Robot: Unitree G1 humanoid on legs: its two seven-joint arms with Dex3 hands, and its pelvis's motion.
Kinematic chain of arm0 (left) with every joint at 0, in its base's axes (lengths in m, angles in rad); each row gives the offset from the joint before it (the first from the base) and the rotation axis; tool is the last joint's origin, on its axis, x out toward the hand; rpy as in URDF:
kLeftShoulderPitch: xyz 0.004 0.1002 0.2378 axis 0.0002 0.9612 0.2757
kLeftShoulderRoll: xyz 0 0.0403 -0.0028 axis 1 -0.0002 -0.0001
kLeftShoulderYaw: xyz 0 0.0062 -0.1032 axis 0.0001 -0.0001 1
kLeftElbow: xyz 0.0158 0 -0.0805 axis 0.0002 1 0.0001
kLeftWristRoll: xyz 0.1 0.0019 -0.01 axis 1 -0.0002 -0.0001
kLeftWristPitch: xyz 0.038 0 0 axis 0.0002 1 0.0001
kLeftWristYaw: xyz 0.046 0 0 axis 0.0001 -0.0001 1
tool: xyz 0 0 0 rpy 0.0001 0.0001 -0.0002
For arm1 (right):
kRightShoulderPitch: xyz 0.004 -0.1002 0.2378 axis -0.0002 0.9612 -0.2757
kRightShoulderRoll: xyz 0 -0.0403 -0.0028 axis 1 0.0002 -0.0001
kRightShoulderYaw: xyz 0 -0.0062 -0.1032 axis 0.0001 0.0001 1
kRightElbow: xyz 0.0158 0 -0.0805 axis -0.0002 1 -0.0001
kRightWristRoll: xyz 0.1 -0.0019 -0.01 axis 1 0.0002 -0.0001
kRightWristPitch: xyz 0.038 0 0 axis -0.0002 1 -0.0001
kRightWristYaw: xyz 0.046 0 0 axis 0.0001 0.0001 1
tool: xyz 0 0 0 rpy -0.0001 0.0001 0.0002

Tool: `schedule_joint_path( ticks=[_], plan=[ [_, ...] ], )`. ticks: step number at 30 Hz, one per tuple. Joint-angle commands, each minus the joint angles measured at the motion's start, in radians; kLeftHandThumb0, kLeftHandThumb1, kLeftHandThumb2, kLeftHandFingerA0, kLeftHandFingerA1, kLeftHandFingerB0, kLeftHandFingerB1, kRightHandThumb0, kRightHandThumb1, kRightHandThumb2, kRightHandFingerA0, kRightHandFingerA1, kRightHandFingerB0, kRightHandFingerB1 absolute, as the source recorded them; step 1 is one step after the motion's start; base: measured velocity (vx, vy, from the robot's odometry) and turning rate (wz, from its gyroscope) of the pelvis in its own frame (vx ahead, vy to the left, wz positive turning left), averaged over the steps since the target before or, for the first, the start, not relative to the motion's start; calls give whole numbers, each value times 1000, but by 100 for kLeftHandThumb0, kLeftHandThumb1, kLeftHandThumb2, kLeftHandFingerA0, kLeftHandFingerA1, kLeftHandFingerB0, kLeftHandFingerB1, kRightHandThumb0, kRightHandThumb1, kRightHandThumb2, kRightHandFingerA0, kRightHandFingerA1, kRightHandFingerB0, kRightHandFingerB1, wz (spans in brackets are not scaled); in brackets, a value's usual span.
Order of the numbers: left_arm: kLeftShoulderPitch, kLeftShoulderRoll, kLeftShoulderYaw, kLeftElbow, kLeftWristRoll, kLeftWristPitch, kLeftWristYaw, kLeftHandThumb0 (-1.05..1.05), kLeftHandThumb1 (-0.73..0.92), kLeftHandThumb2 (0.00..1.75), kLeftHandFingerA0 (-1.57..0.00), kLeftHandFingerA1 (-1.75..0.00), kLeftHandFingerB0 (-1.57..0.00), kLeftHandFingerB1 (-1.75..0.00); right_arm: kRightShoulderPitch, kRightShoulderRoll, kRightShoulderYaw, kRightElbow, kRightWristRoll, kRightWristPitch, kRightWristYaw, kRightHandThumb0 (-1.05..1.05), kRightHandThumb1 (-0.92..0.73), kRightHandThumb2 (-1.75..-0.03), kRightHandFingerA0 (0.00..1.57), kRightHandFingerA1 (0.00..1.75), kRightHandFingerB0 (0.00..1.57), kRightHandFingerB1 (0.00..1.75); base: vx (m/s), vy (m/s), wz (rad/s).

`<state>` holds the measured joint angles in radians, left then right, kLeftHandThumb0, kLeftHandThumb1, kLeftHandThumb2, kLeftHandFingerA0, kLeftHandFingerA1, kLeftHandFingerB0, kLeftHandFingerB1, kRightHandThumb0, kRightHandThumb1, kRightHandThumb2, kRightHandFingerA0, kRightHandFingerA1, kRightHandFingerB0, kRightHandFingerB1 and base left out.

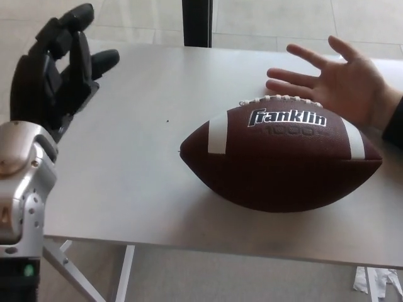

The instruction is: The robot uses both its hands to grab the left and right ends of a football kept in the middle of the desk infront of it, lifts it up and places it in the palm of a person

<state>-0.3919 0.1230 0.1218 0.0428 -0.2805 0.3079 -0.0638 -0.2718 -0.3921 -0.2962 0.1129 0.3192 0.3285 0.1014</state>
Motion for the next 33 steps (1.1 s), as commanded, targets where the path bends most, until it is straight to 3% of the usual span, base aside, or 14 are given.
schedule_joint_path(
  ticks=[1,11,14,19,20,21,22,23,24,27,28,29,32,33],
  plan=[
    [16,-12,-33,33,68,14,40,-96,92,83,-34,-59,-17,-39,-36,-2,28,64,-54,14,-13,-96,-92,-70,40,43,27,29,0,0,0],
    [59,-11,-46,71,92,-23,22,-95,92,80,-37,-59,-26,-42,-46,44,31,114,-80,-26,-29,-99,-92,-69,48,46,36,31,0,0,0],
    [89,-11,-51,92,101,-43,11,-96,92,79,-38,-58,-27,-41,-34,65,30,137,-78,-68,-13,-97,-92,-73,42,44,33,32,0,0,0],
    [119,-31,-61,141,114,-73,16,-99,92,79,-40,-55,-31,-41,-26,111,44,145,-90,-72,-21,-101,-92,-68,48,42,32,29,0,0,0],
    [132,-43,-72,150,124,-82,22,-96,91,80,-41,-57,-29,-41,-22,131,51,149,-94,-85,-27,-105,-76,-117,46,53,28,43,0,0,0],
    [148,-58,-85,163,129,-91,24,-97,85,87,-36,-56,-27,-41,-14,147,65,149,-104,-95,-29,-99,-92,-71,48,46,31,30,0,0,0],
    [152,-63,-89,172,131,-97,19,-97,85,87,-36,-56,-27,-41,-10,153,71,147,-108,-98,-25,-99,-92,-71,48,46,31,30,0,0,0],
    [160,-73,-99,180,141,-110,25,-91,92,78,-36,-56,-30,-40,-9,172,72,149,-106,-105,-34,-102,-74,-90,47,51,28,37,0,0,0],
    [163,-80,-107,191,151,-115,30,-94,92,79,-37,-56,-29,-40,-8,184,78,153,-116,-113,-46,-92,-72,-114,45,55,27,44,0,0,0],
    [167,-102,-124,222,163,-141,31,-93,91,82,-36,-59,-25,-41,1,208,91,147,-115,-105,-42,-93,-73,-115,42,54,26,44,0,0,0],
    [166,-104,-125,227,165,-146,29,-93,91,82,-36,-59,-25,-41,3,212,92,147,-118,-109,-42,-93,-73,-115,42,54,26,44,0,0,0],
    [168,-117,-133,233,165,-139,32,-96,89,86,-34,-58,-23,-39,16,232,90,143,-120,-120,-60,-94,-92,-72,50,48,35,32,0,0,0],
    [170,-129,-139,256,172,-155,33,-98,88,88,-35,-59,-22,-39,28,253,89,153,-133,-139,-79,-92,-92,-73,52,47,36,33,0,0,0],
    [167,-134,-137,271,168,-154,31,-94,92,82,-32,-55,-22,-36,33,257,94,158,-146,-145,-87,-89,-77,-118,47,57,26,45,0,0,0]
  ],
)
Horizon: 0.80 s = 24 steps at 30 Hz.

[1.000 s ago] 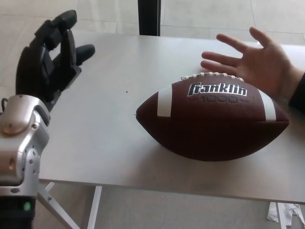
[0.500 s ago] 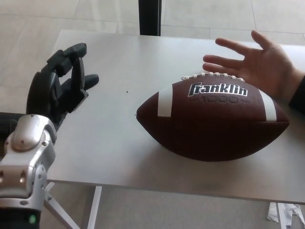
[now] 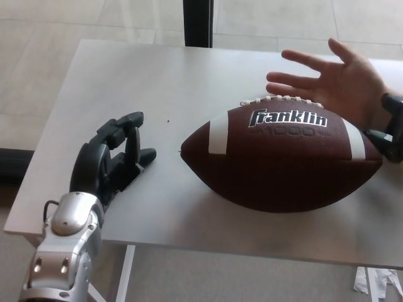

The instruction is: The robot uses both its hands to grab the left and right ends of a football kept in the middle of the desk infront of it, lifts it up and places it in the palm of a person

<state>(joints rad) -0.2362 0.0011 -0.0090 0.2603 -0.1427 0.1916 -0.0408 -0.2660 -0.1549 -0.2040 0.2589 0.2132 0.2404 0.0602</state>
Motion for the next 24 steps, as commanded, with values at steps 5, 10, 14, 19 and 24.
schedule_joint_path(
  ticks=[5,10,14,19,24],
  plan=[
    [2,-16,-4,89,36,-57,11,-95,91,83,-32,-54,-21,-36,40,20,3,26,-52,-69,-45,-93,-92,-77,55,50,38,33,0,0,0],
    [-6,-16,-4,110,47,-70,24,-98,88,90,-34,-56,-22,-38,49,21,-5,43,-53,-94,-42,-93,-92,-77,52,52,41,36,0,0,0],
    [-7,-25,0,115,53,-71,39,-96,92,81,-39,-54,-28,-38,56,26,-9,8,-57,-85,-55,-93,-92,-76,56,51,39,34,0,0,0],
    [2,-38,4,104,37,-56,30,-95,92,83,-38,-57,-26,-38,56,39,-8,-48,-56,-85,-56,-100,-91,-78,53,48,38,34,0,0,0],
    [-15,-65,20,101,16,-23,38,-101,92,85,-39,-60,-23,-36,39,63,-13,-124,-45,-55,-78,-103,-92,-77,56,49,38,33,0,0,0]
  ],
)
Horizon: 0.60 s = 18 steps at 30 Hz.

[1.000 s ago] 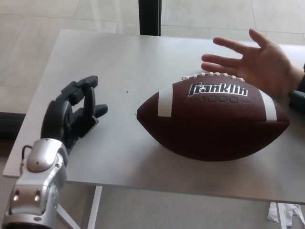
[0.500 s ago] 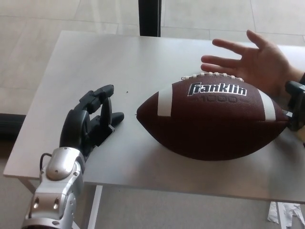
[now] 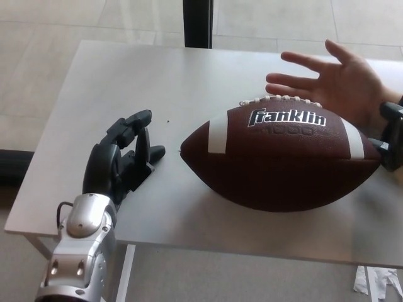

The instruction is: The robot uses both its hands to grab the left and right ends of a football kept in the middle of the desk infront of it, lifts it up and places it in the palm of a person

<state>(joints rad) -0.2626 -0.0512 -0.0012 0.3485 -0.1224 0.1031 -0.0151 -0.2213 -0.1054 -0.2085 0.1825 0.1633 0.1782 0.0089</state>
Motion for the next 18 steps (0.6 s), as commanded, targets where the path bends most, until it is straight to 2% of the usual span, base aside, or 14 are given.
schedule_joint_path(
  ticks=[1,3,4,5,6,7,8,11,14,15,17,18],
  plan=[
    [7,-40,23,11,-21,77,27,-99,92,86,-35,-59,-20,-34,1,21,-6,-61,7,7,-27,-105,-80,-123,48,56,34,45,0,0,0],
    [-2,-44,30,13,-16,80,25,-99,92,86,-35,-59,-20,-34,-6,22,-9,-62,6,11,-28,-105,-80,-123,48,56,34,45,0,0,0],
    [-4,-54,32,11,-19,88,29,-97,92,86,-35,-60,-18,-33,-1,30,-9,-72,9,21,-32,-100,-92,-78,53,50,38,33,0,0,0],
    [-7,-76,35,7,-29,104,35,-98,92,87,-35,-60,-16,-33,9,51,-8,-97,9,50,-57,-100,-92,-79,54,50,43,36,0,0,0],
    [-9,-85,37,7,-32,104,34,-102,85,95,-38,-64,-16,-35,10,61,-9,-102,10,57,-66,-97,-92,-77,58,53,41,34,0,0,0],
    [-11,-91,39,9,-33,101,34,-102,85,95,-38,-64,-16,-35,8,68,-10,-101,13,58,-68,-97,-92,-77,58,53,41,34,0,0,0],
    [-17,-129,44,7,-41,101,55,-91,80,121,-41,-65,-15,-44,27,94,-5,-93,17,39,-66,-98,-92,-79,54,57,43,36,0,0,0],
    [-33,-166,43,25,-44,66,43,-92,81,120,-39,-66,-13,-43,54,122,17,-55,-17,-2,-77,-96,-92,-79,51,52,43,36,0,0,0],
    [-41,-191,42,17,-42,83,53,-96,87,123,-38,-64,-13,-42,74,142,12,-45,-11,-11,-83,-95,-92,-76,55,51,43,35,0,0,0],
    [-45,-195,37,15,-38,86,51,-90,86,125,-33,-62,-6,-36,82,153,5,-40,0,-9,-85,-90,-74,-117,51,61,38,47,0,0,0],
    [-49,-205,24,10,-35,94,48,-88,86,126,-32,-63,-6,-37,108,164,-1,-14,4,-33,-78,-89,-75,-118,51,64,38,48,0,0,0],
    [-54,-210,25,16,-40,94,48,-88,84,124,-33,-64,-12,-40,120,163,2,-2,-3,-54,-72,-95,-92,-78,52,58,42,35,0,0,0]
  ],
)
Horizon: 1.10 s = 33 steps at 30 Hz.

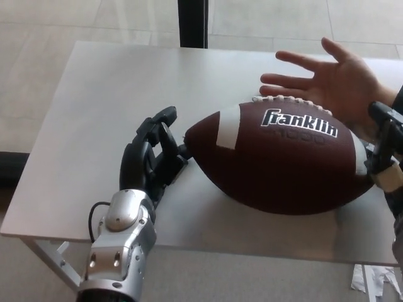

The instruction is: The robot uses both its hands to grab the left and right ends of a football kept in the middle of the desk infront of it, lifts it up and places it in the palm of a person

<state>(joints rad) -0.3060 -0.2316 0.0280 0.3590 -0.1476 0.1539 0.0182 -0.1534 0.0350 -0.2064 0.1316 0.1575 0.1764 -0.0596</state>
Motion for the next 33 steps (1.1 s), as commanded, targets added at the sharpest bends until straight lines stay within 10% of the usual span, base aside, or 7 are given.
schedule_joint_path(
  ticks=[1,15,17,18,21,22,33],
  plan=[
    [-12,-35,-7,4,-15,47,17,-89,85,123,-33,-65,-12,-42,59,25,-2,56,-1,-62,-9,-98,-92,-81,54,58,40,35,0,0,0],
    [-41,-26,-19,59,1,38,21,-91,83,125,-34,-68,-11,-36,-29,26,-9,41,-1,-93,-62,-93,-92,-73,65,61,49,36,0,0,0],
    [-43,-18,-18,52,5,47,23,-94,86,126,-36,-71,-12,-37,-37,19,-10,33,-4,-83,-66,-92,-81,-119,59,64,42,49,0,0,0],
    [-45,-13,-18,49,7,56,24,-90,84,126,-35,-70,-11,-37,-40,19,-14,22,2,-71,-69,-88,-92,-74,65,57,48,36,0,0,0],
    [-45,-8,-14,41,6,65,23,-96,90,129,-34,-69,-6,-33,-40,17,-15,22,-1,-72,-71,-87,-79,-118,59,64,43,50,0,0,0],
    [-44,-4,-13,33,8,72,23,-96,89,129,-34,-69,-6,-34,-40,16,-16,26,0,-78,-70,-89,-92,-75,66,60,49,37,0,0,0],
    [-103,22,9,39,4,113,29,-103,92,92,-35,-65,-13,-29,-51,26,-12,60,-6,-110,-79,-92,-92,-73,64,57,50,37,0,0,0]
  ],
)
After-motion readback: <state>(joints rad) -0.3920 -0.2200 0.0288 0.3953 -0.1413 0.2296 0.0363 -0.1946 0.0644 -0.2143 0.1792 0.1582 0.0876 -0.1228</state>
